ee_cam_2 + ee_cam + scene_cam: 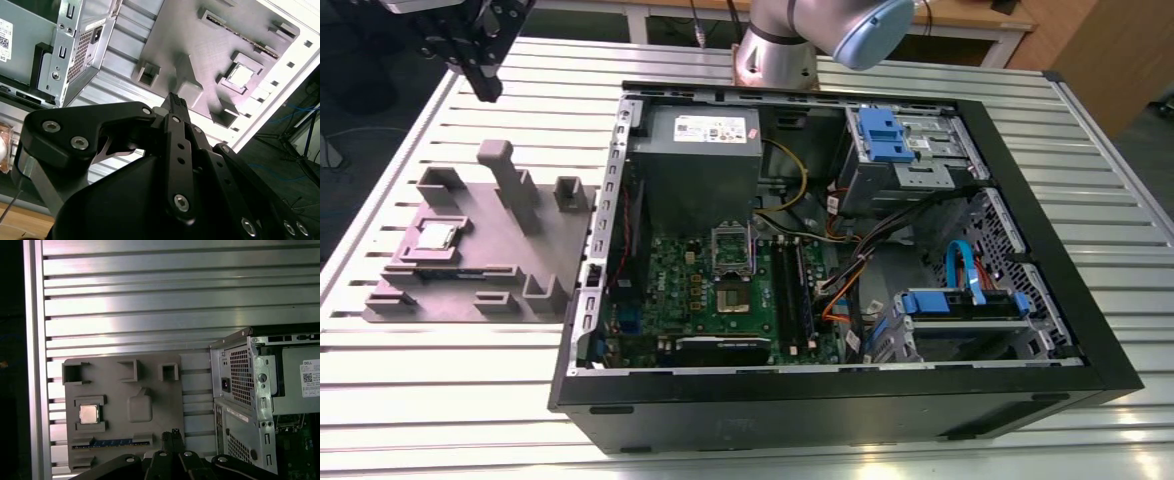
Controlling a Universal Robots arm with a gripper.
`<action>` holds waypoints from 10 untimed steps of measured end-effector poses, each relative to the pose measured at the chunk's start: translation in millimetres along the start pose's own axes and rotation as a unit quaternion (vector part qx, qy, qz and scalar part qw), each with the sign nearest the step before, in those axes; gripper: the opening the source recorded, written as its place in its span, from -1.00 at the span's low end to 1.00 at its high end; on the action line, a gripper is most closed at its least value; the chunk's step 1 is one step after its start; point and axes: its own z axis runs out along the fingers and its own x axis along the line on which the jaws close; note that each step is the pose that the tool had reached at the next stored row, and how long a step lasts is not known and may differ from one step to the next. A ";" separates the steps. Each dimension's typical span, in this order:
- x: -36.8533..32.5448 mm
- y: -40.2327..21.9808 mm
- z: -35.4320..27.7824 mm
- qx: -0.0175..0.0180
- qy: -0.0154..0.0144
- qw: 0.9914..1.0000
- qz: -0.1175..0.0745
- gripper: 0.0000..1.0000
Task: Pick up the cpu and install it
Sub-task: 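Reach for the cpu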
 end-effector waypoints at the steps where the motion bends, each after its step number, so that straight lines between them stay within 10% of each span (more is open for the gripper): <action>1: 0.1 0.0 0.0 0.000 0.000 1.000 0.000 -0.80; 10: 4.7 -0.4 -0.1 0.000 0.000 1.000 0.000 -0.80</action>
